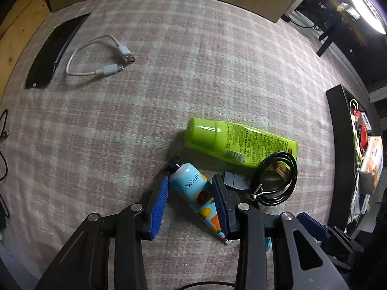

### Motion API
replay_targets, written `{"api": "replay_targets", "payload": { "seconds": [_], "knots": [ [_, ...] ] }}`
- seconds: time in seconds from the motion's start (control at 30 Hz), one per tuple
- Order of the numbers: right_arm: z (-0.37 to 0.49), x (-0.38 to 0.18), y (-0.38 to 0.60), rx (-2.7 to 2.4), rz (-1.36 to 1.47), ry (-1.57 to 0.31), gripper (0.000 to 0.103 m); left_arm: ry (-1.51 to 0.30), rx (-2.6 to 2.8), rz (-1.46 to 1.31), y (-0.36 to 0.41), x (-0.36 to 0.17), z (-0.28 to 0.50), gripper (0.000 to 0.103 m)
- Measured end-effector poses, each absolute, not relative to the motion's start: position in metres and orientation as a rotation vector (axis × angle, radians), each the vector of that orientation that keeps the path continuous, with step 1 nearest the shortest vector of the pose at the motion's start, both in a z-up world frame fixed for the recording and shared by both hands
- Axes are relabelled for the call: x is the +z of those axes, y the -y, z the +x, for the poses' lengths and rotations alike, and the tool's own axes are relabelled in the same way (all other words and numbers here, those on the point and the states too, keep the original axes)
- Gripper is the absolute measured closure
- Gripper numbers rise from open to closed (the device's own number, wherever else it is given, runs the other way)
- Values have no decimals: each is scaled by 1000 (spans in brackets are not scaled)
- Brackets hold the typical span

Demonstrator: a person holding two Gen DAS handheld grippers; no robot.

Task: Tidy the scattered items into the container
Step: 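Grasp the hand cream tube with the left tool while the right grasps a blue clothespin, then carry the tube and clothespin to the black tray and release both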

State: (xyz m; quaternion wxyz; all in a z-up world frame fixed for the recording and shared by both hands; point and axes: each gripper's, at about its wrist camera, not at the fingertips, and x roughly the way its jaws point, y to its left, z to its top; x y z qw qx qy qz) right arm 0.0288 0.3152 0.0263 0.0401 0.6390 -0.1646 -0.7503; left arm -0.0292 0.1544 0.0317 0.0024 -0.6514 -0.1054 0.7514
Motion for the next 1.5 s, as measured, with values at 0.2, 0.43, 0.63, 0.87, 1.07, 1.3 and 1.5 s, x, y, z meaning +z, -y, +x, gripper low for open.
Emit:
{"api": "replay_targets", "payload": {
  "seconds": [0.2, 0.43, 0.63, 0.87, 1.07, 1.3, 1.5],
  "knots": [
    [25, 19, -303, -2331, 2000, 503, 62, 275, 2379, -2039, -169, 28, -27, 66],
    [24, 18, -284, -2355, 2031, 421, 69, 87, 2390, -1997, -191, 23, -14, 65],
    [35, 18, -265, -2336, 2046, 323, 71, 102, 2356, -1986, -168, 16, 47, 66],
    [46, 20, -254, -2359, 2053, 243, 71, 32, 2355, -1969, -173, 7, 86, 57],
    [59, 19, -244, -2386, 2017, 219, 82, -92, 2407, -1893, -201, 4, 132, 71],
    [90, 29, -273, -2434, 2001, 307, 82, 20, 2363, -1887, -191, 2, 163, 76],
    [110, 47, -286, -2505, 1967, 342, 82, 27, 2370, -1835, -178, 16, 183, 76]
  ]
}}
